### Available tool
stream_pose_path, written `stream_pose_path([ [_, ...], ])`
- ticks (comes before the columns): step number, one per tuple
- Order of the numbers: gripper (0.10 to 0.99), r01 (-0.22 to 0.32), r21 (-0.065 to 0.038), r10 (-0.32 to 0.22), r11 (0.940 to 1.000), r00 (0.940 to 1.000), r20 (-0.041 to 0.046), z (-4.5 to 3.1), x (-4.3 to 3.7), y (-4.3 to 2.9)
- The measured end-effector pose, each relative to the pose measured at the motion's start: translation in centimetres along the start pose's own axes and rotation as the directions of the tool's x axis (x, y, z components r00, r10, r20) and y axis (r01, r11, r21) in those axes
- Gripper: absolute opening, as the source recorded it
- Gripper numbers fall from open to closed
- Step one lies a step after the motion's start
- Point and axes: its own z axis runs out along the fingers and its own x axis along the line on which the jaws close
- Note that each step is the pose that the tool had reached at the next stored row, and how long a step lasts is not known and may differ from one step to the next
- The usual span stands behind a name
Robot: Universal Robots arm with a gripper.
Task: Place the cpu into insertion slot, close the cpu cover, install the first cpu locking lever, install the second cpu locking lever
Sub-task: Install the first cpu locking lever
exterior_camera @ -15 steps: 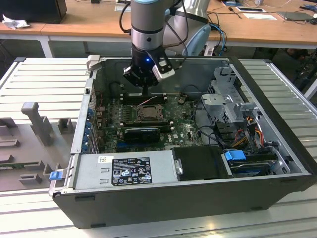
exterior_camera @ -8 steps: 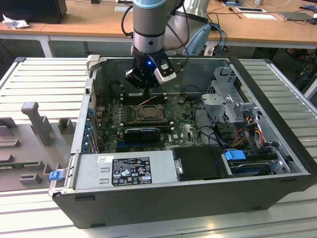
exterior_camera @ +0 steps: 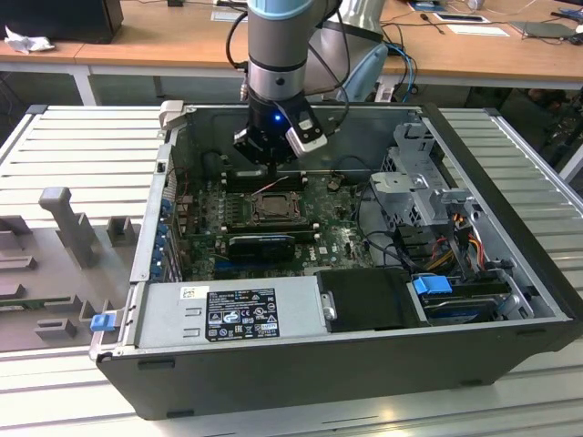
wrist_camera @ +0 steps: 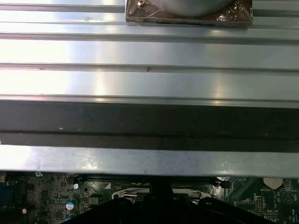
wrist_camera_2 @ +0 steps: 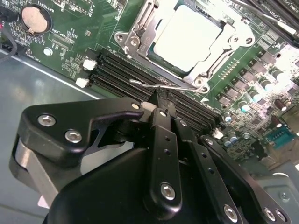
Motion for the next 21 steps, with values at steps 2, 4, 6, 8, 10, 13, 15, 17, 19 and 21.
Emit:
stream_pose_path([
  [2, 0.106, 0.000, 0.000, 0.000, 1.0000, 1.0000, 0.0000, 0.25, -0.36, -0.03],
  [4, 0.106, 0.000, 0.000, 0.000, 1.0000, 1.0000, 0.0000, 0.42, -0.69, -0.06],
  [6, 0.106, 0.000, 0.000, 0.000, 1.0000, 1.0000, -0.0001, 0.58, -0.84, -0.08],
  [8, 0.106, 0.007, 0.000, -0.007, 1.0000, 1.0000, -0.0007, 0.83, -1.01, -0.12],
  [10, 0.106, 0.014, 0.000, -0.014, 0.9999, 0.9999, -0.0007, 1.01, -1.15, -0.14],
  [13, 0.106, 0.015, 0.005, -0.015, 0.9999, 0.9999, 0.0004, 1.19, -1.71, -0.17],
  [15, 0.106, 0.015, 0.005, -0.015, 0.9999, 0.9999, 0.0006, 1.31, -1.76, -0.19],
  [17, 0.106, 0.016, 0.005, -0.016, 0.9999, 0.9999, 0.0005, 1.44, -1.76, -0.20],
  [19, 0.106, 0.017, 0.005, -0.017, 0.9998, 0.9999, 0.0005, 1.60, -1.76, -0.22],
  [21, 0.106, 0.017, 0.005, -0.017, 0.9998, 0.9999, 0.0004, 1.79, -1.76, -0.24],
])
